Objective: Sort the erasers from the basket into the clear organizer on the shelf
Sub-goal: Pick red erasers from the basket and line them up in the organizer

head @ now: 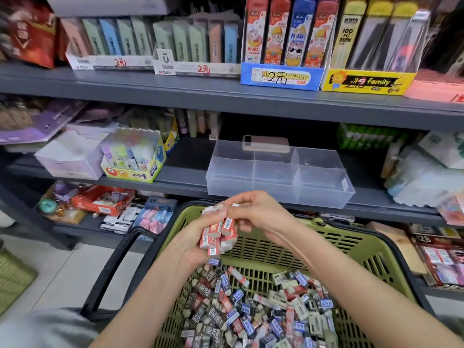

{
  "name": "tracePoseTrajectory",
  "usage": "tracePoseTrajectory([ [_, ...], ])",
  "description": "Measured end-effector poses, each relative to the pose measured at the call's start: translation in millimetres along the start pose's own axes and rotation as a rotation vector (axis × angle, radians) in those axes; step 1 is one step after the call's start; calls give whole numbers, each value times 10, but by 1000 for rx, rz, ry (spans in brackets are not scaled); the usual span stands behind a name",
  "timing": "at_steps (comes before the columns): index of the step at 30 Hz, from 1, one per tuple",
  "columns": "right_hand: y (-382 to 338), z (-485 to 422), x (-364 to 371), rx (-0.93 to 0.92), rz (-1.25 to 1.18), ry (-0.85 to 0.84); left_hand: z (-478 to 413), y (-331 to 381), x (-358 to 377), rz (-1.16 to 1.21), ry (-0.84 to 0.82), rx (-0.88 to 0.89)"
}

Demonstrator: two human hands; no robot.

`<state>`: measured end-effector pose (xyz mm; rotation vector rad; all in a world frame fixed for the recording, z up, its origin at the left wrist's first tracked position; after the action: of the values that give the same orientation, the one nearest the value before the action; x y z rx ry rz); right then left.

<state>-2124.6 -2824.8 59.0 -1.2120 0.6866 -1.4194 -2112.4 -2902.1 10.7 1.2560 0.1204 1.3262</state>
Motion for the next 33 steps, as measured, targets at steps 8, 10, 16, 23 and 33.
tracePoseTrajectory([
  [8,-734,-34,-1085,-426,71,478,-88,682,-141,163,31,214],
  [10,-763,-75,-1233,-459,206,556,-130,919,-247,152,110,283],
  [16,-727,-158,-1444,-534,464,689,-332,1385,-712,-69,438,449],
  [23,-599,-120,-1465,-500,591,689,-586,1037,-888,-80,414,241],
  [33,-375,395,-1609,-486,538,763,-588,817,-716,-460,280,2],
])
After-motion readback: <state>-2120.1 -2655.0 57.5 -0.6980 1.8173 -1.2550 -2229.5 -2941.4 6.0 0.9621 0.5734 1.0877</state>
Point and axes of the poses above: each hand's wrist, its own z-axis away from the middle knuckle, its own x-axis out of the palm, y = z × x, the point moved 9 cm from there along -z, towards the middle knuckle, and after that the axes turned 15 degrees about -z, right-handed, at the moved point
